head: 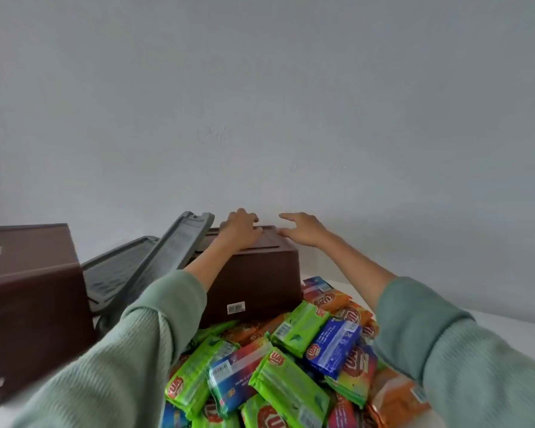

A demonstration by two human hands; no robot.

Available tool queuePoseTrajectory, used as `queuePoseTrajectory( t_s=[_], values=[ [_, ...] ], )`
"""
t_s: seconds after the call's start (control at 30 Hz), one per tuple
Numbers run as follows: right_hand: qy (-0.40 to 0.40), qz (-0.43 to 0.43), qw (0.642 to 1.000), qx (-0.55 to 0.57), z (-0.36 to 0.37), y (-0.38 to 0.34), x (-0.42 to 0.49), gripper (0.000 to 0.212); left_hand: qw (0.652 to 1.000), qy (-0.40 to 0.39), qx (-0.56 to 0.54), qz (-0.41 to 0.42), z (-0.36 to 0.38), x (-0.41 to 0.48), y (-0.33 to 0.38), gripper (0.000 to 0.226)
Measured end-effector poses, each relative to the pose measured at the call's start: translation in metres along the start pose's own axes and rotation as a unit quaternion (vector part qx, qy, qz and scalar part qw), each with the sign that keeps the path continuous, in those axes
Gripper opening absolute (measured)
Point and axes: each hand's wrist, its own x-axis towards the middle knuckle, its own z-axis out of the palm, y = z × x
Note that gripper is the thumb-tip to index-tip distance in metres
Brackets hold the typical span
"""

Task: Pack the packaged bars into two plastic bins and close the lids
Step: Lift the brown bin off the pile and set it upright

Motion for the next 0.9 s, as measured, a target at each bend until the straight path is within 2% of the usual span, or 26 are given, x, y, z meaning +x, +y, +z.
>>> queuePoseTrajectory(
  t_s=[0.1,0.2,0.3,0.43,0.5,0.6,0.7,0.9],
  values=[
    [-0.028,0.027,0.999,0.008,0.012,0.011,0.01,0.061,0.998,-0.042,0.046,-0.032,0.007,0.002,-0.013,0.05],
    [-0.056,0.055,0.996,0.05,0.024,0.015,0.018,0.066,0.994,-0.079,0.039,-0.066,0.017,0.005,-0.027,0.056],
    [-0.082,0.053,0.993,0.068,0.031,0.017,0.024,0.069,0.989,-0.099,0.066,-0.09,0.027,0.008,-0.031,0.058],
    [-0.112,0.083,0.97,0.199,0.041,0.02,0.02,0.061,0.982,-0.136,0.075,-0.105,0.031,0.012,-0.027,0.059],
    [-0.1,0.095,0.955,0.264,0.044,0.02,0.019,0.054,0.981,-0.14,0.076,-0.113,0.031,0.011,-0.024,0.059],
    [-0.06,0.113,0.946,0.299,0.045,0.017,0.012,0.045,0.981,-0.135,0.075,-0.12,0.031,0.005,-0.019,0.061],
    [-0.029,0.121,0.948,0.293,0.041,0.015,0.004,0.043,0.983,-0.123,0.071,-0.117,0.029,-0.005,-0.014,0.063],
    [0.016,0.102,0.973,0.207,0.016,-0.001,-0.02,0.048,0.991,-0.081,0.056,-0.089,0.021,-0.027,0.004,0.064]
  ],
)
